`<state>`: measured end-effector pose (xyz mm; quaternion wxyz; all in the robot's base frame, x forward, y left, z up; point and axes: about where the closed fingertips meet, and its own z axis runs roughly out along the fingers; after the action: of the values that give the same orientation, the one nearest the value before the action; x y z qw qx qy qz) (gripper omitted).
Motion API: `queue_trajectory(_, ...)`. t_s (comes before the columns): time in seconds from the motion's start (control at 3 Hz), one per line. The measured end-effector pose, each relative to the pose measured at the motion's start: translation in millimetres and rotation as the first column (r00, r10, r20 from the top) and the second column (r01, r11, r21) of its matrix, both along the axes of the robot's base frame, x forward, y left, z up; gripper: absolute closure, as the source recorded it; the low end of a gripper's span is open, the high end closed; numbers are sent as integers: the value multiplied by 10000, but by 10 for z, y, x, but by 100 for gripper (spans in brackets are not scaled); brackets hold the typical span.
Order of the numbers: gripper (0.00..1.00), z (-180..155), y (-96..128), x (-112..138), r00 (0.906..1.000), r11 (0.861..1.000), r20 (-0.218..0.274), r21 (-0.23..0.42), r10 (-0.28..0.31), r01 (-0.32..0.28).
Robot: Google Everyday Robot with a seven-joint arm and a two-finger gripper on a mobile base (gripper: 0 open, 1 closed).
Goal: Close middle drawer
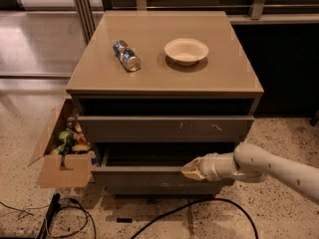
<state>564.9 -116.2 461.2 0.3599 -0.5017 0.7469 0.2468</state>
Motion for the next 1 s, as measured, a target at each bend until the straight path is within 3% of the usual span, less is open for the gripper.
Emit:
queue_trajectory(0.33, 89, 19, -1, 93, 9999, 10000, 164, -24, -45, 45)
queue_trajectory(1.0, 44, 19, -1, 93, 9999, 10000, 164, -23, -44, 45)
